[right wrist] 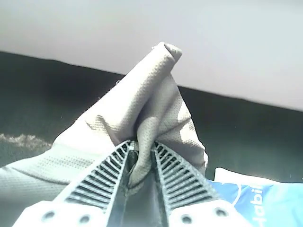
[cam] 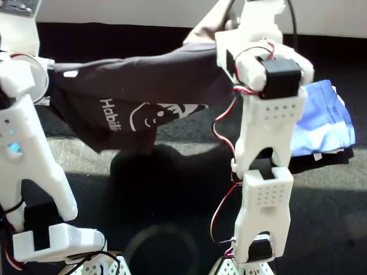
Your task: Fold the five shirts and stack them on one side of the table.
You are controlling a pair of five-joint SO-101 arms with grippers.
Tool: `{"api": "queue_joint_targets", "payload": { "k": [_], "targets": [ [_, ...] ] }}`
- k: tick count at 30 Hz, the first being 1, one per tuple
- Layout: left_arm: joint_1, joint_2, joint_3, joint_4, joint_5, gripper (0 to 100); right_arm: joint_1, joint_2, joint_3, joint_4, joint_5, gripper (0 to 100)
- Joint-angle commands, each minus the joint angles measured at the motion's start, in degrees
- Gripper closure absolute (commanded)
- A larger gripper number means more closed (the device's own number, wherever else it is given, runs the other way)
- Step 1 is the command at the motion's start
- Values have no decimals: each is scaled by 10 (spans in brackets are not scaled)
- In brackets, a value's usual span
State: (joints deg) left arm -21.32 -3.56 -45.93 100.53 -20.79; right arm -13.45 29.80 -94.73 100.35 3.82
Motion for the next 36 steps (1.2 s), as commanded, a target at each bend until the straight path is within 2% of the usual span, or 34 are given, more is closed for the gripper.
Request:
{"api": "queue_joint_targets", "payload": {
  "k": [1,7,14,17,26,30,36],
  "targets": [
    [-3,-24,-55,4,4,991,10,-48,-65,6,4,991],
    [-1,-95,-6,4,2,991,14,-65,-65,9,3,991],
    [58,-217,192,0,-18,991,39,-153,-63,10,-10,992],
    [63,-245,257,-1,-18,991,60,-205,9,10,-43,992],
    [60,-275,293,-15,-20,991,5,-528,632,-15,-62,992],
    [26,-275,293,-40,-70,991,-2,-658,883,-123,-61,992],
    [21,-271,343,-35,-88,991,-2,-807,1276,-352,-60,992]
  ]
}}
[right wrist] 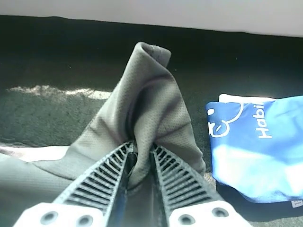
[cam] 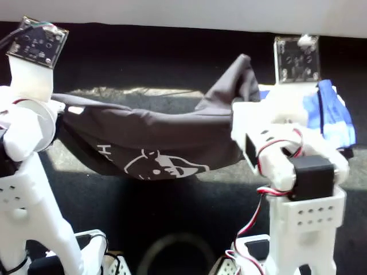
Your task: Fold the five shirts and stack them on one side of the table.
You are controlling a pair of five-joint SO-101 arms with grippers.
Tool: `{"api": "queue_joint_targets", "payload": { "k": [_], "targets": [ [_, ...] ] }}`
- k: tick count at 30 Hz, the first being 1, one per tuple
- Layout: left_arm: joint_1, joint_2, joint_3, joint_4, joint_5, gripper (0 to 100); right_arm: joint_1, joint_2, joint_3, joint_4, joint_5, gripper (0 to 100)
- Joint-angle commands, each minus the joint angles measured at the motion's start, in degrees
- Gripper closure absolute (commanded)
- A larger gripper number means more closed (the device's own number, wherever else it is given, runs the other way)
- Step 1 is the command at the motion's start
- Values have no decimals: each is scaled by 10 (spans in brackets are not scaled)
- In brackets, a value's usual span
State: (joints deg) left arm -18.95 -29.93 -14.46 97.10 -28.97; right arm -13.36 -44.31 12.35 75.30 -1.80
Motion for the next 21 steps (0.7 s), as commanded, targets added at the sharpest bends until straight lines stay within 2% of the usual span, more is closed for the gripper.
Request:
{"api": "queue_joint_targets", "payload": {
  "k": [1,5,11,17,21],
  "targets": [
    [0,-7,53,1,-4,991,-3,-87,265,-127,-2,992],
    [2,-8,194,-4,-6,991,-2,-160,452,-193,2,992],
    [2,-8,382,-64,-6,991,-2,-225,590,-195,114,955],
    [2,-11,489,-107,-4,991,-3,-233,616,-138,120,909],
    [2,-11,499,-109,-4,991,-3,-233,550,-58,156,908]
  ]
}}
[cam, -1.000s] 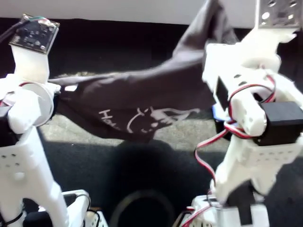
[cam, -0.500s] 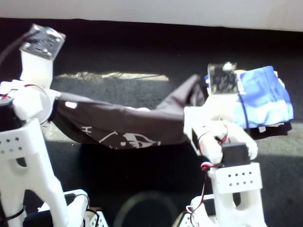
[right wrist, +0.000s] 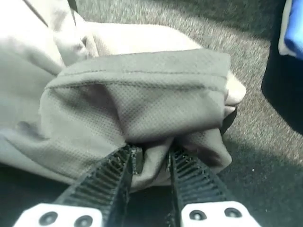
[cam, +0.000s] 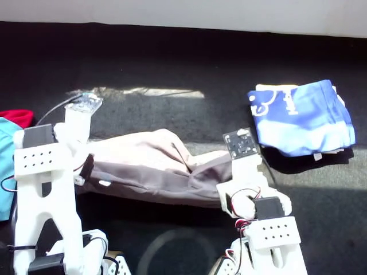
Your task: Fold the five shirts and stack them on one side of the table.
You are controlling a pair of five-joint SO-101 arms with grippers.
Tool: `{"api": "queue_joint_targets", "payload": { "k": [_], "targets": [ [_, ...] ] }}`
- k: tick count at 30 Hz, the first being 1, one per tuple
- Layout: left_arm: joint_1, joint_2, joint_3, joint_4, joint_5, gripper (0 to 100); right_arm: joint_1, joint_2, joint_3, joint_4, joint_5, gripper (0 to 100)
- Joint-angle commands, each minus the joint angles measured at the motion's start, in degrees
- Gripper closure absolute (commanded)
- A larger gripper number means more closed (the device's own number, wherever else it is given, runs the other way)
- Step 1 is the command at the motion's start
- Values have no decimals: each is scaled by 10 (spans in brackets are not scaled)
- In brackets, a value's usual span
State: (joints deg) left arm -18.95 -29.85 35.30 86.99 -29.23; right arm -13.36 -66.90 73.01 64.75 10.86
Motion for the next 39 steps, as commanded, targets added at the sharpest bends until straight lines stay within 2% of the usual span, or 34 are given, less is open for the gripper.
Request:
{"api": "queue_joint_targets", "payload": {
  "k": [1,6,10,14,18,20,24,29,39],
  "targets": [
    [2,-12,0,-8,-2,991,-3,-7,-85,68,42,908],
    [1,-12,1,-8,-2,991,0,-4,-276,145,67,908],
    [0,-12,3,-8,-2,991,0,0,-387,145,66,908],
    [0,-12,0,-8,-2,991,0,57,-369,86,64,908],
    [0,-12,0,-8,-2,991,0,189,-307,-20,10,908],
    [0,-12,0,-8,-2,991,-2,262,-307,-34,-8,907],
    [0,-12,0,-8,-2,991,-4,356,-346,17,-22,907],
    [0,-12,0,-8,-2,991,-4,386,-384,108,-16,907],
    [1,-12,0,-9,-2,991,-4,385,-385,176,66,911]
  ]
}}
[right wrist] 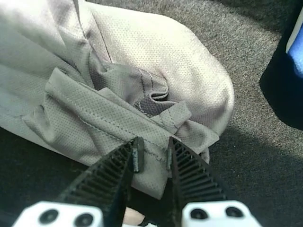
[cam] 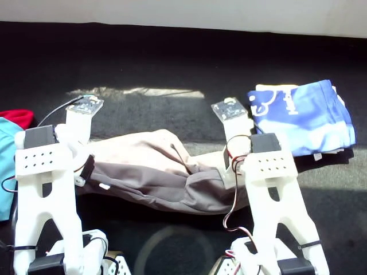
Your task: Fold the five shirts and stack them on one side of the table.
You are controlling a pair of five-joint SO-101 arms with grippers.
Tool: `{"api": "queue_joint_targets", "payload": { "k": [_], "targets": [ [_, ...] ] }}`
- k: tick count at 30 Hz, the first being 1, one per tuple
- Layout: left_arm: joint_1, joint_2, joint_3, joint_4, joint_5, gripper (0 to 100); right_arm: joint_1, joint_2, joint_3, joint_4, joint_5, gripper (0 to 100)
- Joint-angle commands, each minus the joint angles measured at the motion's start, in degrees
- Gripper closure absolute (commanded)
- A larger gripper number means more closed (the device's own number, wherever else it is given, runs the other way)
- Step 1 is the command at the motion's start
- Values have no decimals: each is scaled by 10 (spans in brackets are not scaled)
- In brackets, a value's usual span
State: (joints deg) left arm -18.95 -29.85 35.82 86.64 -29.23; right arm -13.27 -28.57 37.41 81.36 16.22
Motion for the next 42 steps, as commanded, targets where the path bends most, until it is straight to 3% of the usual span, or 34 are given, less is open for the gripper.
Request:
{"api": "queue_joint_targets", "payload": {
  "k": [1,6,11,19,24,29,33,38,42],
  "targets": [
    [1,-12,-5,-5,-2,991,-5,2,-29,11,12,911],
    [1,-12,-5,-5,-2,991,-5,1,-32,8,12,995],
    [0,-12,-3,-22,-2,991,-1,-18,-53,9,11,992],
    [1,-12,-5,-25,-2,991,-25,-186,-84,13,12,992],
    [2,-12,-5,-32,-2,991,-100,-224,9,33,12,991],
    [2,-12,-5,-33,-2,991,-127,-209,152,-76,10,985],
    [1,-12,-3,-33,-2,991,-126,-189,176,-93,9,878],
    [1,-12,-3,-33,-2,991,-126,-204,94,-35,8,727],
    [1,-12,-4,-33,-2,991,-126,-205,42,-7,8,721]
  ]
}}
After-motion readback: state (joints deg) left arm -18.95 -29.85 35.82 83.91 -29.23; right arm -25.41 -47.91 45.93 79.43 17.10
